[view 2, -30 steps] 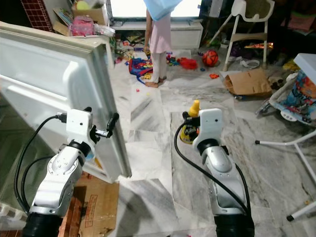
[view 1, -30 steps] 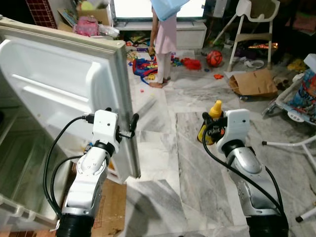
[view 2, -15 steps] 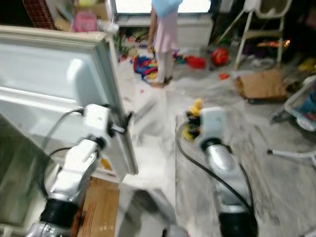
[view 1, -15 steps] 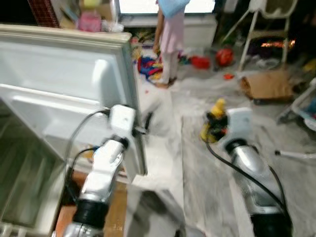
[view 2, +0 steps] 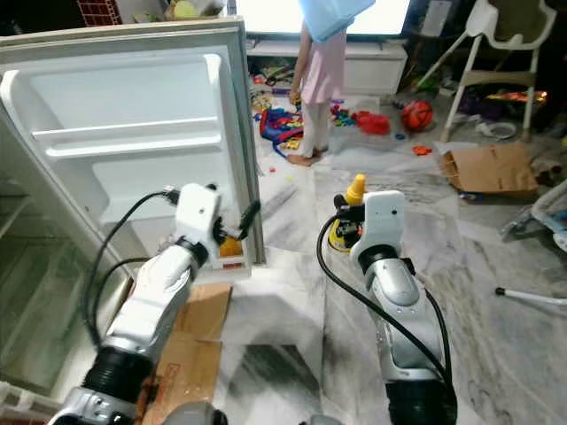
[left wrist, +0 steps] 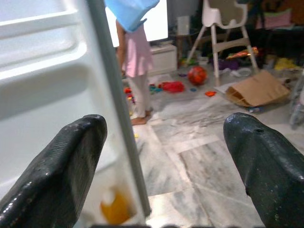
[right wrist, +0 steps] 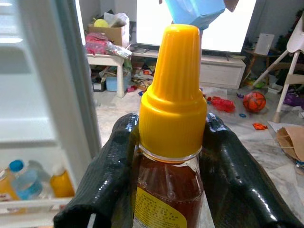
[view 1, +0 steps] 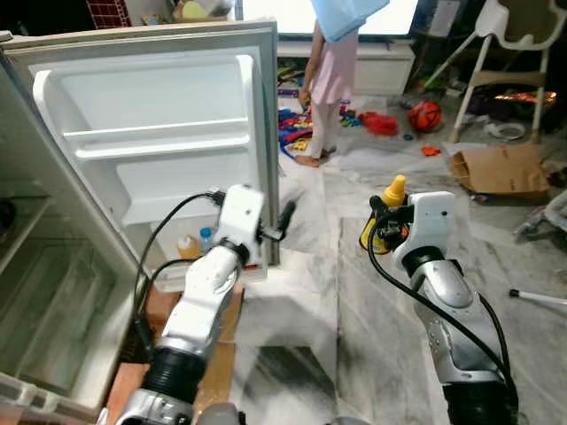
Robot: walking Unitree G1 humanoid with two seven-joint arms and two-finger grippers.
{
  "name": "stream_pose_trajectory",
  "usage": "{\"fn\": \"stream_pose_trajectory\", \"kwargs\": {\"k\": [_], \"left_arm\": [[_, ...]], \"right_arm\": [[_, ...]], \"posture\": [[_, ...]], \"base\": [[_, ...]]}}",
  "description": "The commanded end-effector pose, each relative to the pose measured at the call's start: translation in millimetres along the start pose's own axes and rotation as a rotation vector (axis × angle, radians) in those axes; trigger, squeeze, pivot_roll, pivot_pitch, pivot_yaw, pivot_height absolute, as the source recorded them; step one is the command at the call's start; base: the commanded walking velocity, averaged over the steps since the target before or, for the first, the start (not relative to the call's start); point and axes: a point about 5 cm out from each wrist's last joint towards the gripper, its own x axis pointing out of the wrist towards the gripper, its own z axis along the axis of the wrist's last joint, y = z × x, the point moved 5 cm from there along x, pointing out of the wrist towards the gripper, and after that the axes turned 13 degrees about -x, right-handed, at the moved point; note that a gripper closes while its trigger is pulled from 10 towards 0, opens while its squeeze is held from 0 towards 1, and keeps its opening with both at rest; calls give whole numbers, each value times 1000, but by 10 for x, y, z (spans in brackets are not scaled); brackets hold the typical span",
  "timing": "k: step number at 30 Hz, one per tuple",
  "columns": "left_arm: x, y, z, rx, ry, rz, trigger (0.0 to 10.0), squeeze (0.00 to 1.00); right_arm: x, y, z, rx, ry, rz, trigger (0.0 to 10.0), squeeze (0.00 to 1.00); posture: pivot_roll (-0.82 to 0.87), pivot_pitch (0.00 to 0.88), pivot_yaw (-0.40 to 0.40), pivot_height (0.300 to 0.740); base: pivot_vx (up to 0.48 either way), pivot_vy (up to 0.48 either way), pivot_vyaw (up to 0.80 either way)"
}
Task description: Restocking fridge
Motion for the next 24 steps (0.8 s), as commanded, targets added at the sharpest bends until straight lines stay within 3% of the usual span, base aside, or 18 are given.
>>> {"fn": "stream_pose_trajectory", "kwargs": {"k": [1,3,6,7,10,20,24], "left_arm": [[-110,129,129,13,-40,51,10000,0],[-164,201,143,13,-49,84,10000,0],[-316,453,176,15,-70,207,10000,0],[-419,639,164,15,-68,295,10000,0],[-505,797,110,26,-50,365,10000,0],[-552,860,68,7,-30,418,10000,0],[-535,850,54,0,-25,424,10000,0]], "right_arm": [[26,3,122,-3,-46,2,10000,0],[30,-1,118,-3,-46,3,10000,0],[46,2,121,-2,-47,7,10000,0],[57,14,133,0,-51,12,10000,0],[72,24,154,5,-59,16,10000,0],[99,45,215,-14,-83,36,10000,0],[101,44,229,-13,-90,38,10000,0]], "posture": [[34,0,-2,740],[39,0,-5,740],[43,0,-7,740],[46,0,-10,740],[45,0,-15,740],[38,0,-20,740],[33,0,-20,740]], "base": [[0,0,0],[0,0,0],[0,0,0],[0,0,0],[0,0,0],[209,-313,0],[251,-405,733]]}}
